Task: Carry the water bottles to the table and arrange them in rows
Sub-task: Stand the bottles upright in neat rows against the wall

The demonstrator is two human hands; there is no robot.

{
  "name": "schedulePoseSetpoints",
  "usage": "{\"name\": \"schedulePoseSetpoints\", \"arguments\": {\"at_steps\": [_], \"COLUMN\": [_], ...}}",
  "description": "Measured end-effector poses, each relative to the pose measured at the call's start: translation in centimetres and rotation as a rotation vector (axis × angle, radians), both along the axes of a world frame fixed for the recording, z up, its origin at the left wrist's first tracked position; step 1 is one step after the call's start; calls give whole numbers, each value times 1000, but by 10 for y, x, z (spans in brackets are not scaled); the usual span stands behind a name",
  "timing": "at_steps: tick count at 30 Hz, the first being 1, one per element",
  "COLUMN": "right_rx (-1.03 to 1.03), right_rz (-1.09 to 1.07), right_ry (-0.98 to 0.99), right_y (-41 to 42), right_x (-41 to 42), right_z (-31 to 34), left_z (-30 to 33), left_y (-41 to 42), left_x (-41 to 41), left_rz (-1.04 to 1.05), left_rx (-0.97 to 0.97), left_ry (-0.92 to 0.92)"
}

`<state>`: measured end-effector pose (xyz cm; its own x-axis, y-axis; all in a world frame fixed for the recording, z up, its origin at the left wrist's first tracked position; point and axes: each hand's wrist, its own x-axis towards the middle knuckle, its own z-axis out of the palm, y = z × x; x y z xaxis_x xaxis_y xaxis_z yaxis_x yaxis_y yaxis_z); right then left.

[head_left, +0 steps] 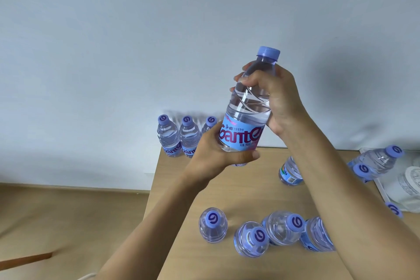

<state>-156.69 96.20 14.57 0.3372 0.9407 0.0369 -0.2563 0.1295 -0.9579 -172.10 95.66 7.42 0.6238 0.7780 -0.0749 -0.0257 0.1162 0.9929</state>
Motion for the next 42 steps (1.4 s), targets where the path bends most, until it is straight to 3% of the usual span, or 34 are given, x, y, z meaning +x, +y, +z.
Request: {"name": "schedulePoseSetpoints", "arguments": {"at_steps": [11, 15, 21, 29, 36, 42], "right_rx": [77, 26, -90, -126, -159, -186], "right_rz": [165, 181, 132, 123, 44, -23], "right_ry": [-9, -32, -232, -185, -144, -281], "right_y": [3, 6, 6, 2, -6, -16], "right_x": [3, 6, 6, 10, 18, 23], "right_z": [4, 0, -6, -13, -31, -56], "left_z": [-4, -8, -18, -25, -39, -58], "left_y": [6, 8, 6, 7, 9, 5], "left_x": [-2, -3, -2, 5, 15, 24], "left_rz": [-15, 15, 41, 39, -18, -86], "left_rx": [4, 3, -32, -59, -62, -73], "left_ry": [-48, -41, -68, -70, 57, 159]}}
